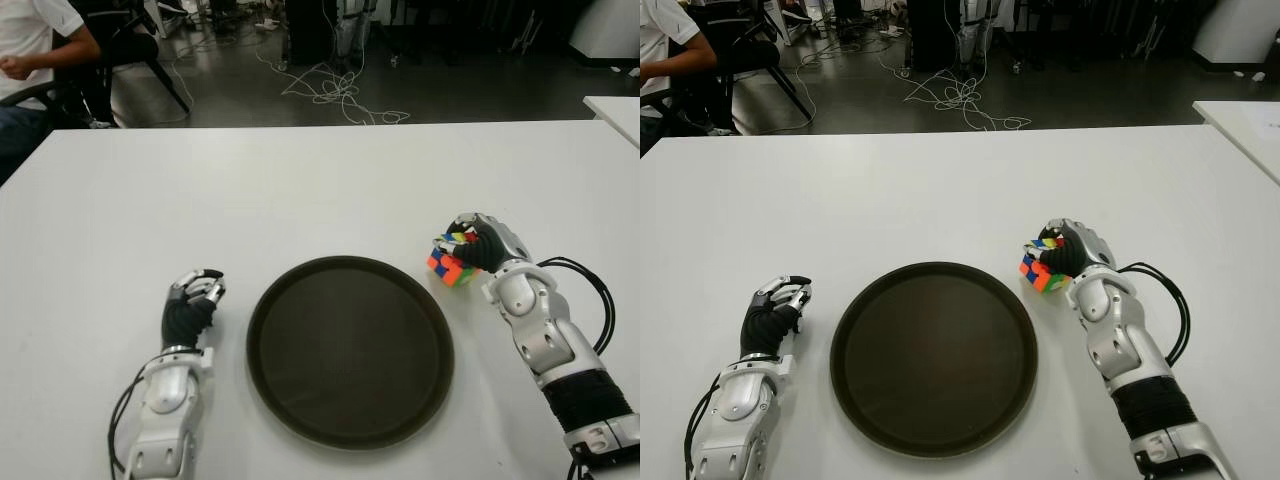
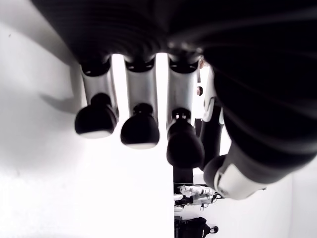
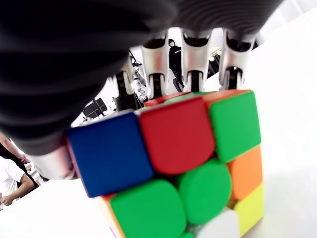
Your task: Pick up the Rubik's Cube and put it in the plate
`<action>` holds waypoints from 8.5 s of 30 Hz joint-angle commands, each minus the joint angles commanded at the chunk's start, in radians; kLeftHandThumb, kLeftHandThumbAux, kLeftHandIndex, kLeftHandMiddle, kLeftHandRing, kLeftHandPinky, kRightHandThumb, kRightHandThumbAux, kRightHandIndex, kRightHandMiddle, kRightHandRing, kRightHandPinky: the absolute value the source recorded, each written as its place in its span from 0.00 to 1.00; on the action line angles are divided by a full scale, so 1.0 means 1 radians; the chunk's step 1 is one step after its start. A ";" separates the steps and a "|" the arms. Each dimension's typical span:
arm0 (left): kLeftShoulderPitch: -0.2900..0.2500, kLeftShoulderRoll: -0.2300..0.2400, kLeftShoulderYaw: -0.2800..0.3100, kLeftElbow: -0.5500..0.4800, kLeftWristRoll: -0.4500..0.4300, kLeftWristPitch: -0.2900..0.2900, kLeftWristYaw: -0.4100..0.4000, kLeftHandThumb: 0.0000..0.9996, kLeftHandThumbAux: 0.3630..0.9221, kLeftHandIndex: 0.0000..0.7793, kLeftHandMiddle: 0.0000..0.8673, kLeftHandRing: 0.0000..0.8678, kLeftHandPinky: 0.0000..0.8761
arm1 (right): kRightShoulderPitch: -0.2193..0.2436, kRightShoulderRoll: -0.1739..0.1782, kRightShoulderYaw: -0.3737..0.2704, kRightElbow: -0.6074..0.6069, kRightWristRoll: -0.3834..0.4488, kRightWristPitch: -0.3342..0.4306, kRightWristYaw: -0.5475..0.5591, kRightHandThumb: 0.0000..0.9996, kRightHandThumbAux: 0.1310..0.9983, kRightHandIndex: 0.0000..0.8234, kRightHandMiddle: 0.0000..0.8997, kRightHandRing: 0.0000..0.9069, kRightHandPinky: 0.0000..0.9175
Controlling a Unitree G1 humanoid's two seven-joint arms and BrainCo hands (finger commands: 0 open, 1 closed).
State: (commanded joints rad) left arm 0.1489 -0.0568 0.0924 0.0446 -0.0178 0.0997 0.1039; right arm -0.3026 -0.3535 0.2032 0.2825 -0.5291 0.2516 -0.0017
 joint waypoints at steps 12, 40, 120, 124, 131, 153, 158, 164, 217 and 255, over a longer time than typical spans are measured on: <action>-0.002 0.000 -0.001 0.000 0.004 0.008 0.010 0.71 0.61 0.57 0.95 0.96 0.94 | -0.001 0.003 -0.005 -0.004 0.005 0.012 0.010 0.69 0.69 0.52 0.78 0.79 0.80; -0.010 0.006 0.002 0.024 -0.010 -0.027 -0.008 0.71 0.61 0.57 0.95 0.96 0.94 | 0.093 0.149 -0.139 -0.337 0.075 -0.164 -0.232 0.69 0.69 0.53 0.87 0.88 0.86; 0.001 -0.013 0.007 0.008 -0.015 -0.021 -0.005 0.71 0.61 0.57 0.93 0.94 0.93 | 0.164 0.125 0.206 -0.546 -0.089 -0.164 0.308 0.70 0.68 0.53 0.92 0.92 0.89; 0.002 -0.014 0.007 0.007 -0.016 -0.019 -0.006 0.71 0.61 0.57 0.93 0.94 0.92 | 0.156 0.113 0.222 -0.558 -0.127 -0.137 0.338 0.70 0.69 0.53 0.91 0.91 0.89; 0.003 -0.002 -0.004 0.003 -0.001 -0.018 -0.011 0.71 0.61 0.57 0.93 0.94 0.92 | 0.146 0.093 0.245 -0.546 -0.165 -0.149 0.352 0.69 0.69 0.53 0.89 0.89 0.85; 0.005 0.003 -0.007 -0.001 -0.003 -0.010 -0.016 0.71 0.61 0.57 0.94 0.95 0.93 | 0.125 0.081 0.278 -0.475 -0.235 -0.206 0.291 0.69 0.69 0.53 0.87 0.86 0.82; 0.005 0.004 -0.005 0.001 -0.010 -0.014 -0.021 0.71 0.61 0.57 0.94 0.95 0.93 | 0.129 0.092 0.280 -0.461 -0.243 -0.200 0.273 0.68 0.70 0.53 0.87 0.86 0.82; 0.005 0.000 -0.001 0.003 -0.018 -0.022 -0.024 0.71 0.61 0.57 0.93 0.94 0.93 | 0.137 0.108 0.268 -0.454 -0.216 -0.198 0.264 0.68 0.70 0.53 0.85 0.84 0.81; 0.001 -0.009 0.010 0.014 -0.015 -0.030 -0.016 0.71 0.61 0.57 0.94 0.95 0.92 | 0.152 0.144 0.243 -0.593 -0.099 0.010 0.415 0.00 0.73 0.10 0.34 0.30 0.23; 0.000 -0.019 0.003 -0.005 -0.003 -0.008 0.024 0.71 0.61 0.57 0.94 0.95 0.93 | 0.147 0.142 0.242 -0.601 -0.096 0.028 0.412 0.00 0.73 0.13 0.24 0.25 0.20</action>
State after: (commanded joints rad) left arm 0.1491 -0.0763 0.0950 0.0392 -0.0209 0.0917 0.1275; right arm -0.1560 -0.2112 0.4450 -0.3184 -0.6247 0.2796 0.4106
